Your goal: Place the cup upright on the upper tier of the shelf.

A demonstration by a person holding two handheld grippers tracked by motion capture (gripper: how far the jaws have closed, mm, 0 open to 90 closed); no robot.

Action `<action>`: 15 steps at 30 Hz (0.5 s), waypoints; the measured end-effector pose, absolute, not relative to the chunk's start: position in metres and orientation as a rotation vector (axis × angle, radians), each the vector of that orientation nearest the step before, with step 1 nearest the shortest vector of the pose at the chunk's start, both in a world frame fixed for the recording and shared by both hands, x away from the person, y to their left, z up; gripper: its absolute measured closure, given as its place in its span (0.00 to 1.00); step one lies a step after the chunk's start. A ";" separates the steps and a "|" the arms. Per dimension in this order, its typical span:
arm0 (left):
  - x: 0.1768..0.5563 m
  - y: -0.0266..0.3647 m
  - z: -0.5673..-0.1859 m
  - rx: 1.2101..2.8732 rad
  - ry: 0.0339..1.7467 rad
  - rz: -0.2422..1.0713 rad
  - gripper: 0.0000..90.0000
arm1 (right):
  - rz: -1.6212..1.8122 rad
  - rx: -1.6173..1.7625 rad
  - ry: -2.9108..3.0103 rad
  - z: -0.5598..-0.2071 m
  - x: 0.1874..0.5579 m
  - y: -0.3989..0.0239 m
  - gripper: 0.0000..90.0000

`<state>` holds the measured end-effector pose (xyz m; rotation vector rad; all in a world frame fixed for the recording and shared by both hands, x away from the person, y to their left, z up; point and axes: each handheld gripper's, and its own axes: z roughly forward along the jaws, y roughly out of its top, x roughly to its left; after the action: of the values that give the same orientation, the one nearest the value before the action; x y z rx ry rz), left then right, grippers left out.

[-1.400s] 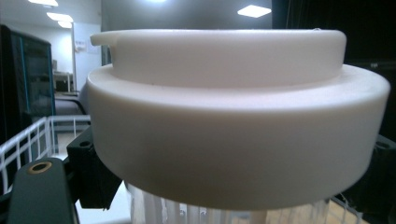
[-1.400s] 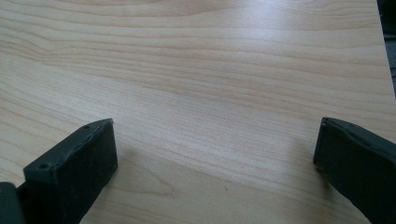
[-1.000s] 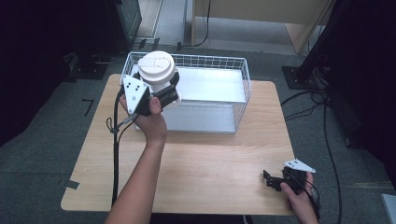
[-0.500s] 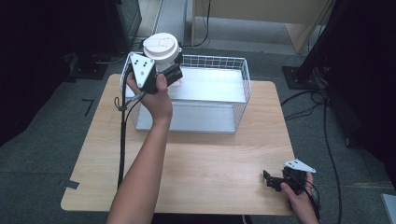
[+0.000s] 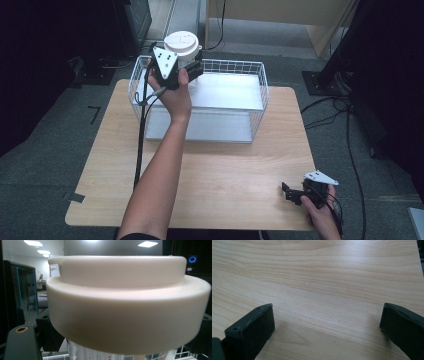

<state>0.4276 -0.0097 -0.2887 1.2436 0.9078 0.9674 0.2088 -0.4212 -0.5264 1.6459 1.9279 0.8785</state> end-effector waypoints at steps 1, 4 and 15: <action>0.429 -0.010 -0.290 1.246 0.913 0.966 0.14 | 0.878 1.648 1.927 -0.526 0.209 -0.421 0.00; 0.432 -0.011 -0.291 1.251 0.917 0.967 0.14 | 0.879 1.646 1.928 -0.526 0.209 -0.421 0.00; 0.439 -0.015 -0.289 1.239 0.920 0.972 0.00 | 0.878 1.644 1.936 -0.526 0.209 -0.421 0.00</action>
<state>0.4386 -0.0153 -0.2891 1.2395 0.9203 0.9718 0.2086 -0.4209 -0.5262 1.6437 1.9360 0.8776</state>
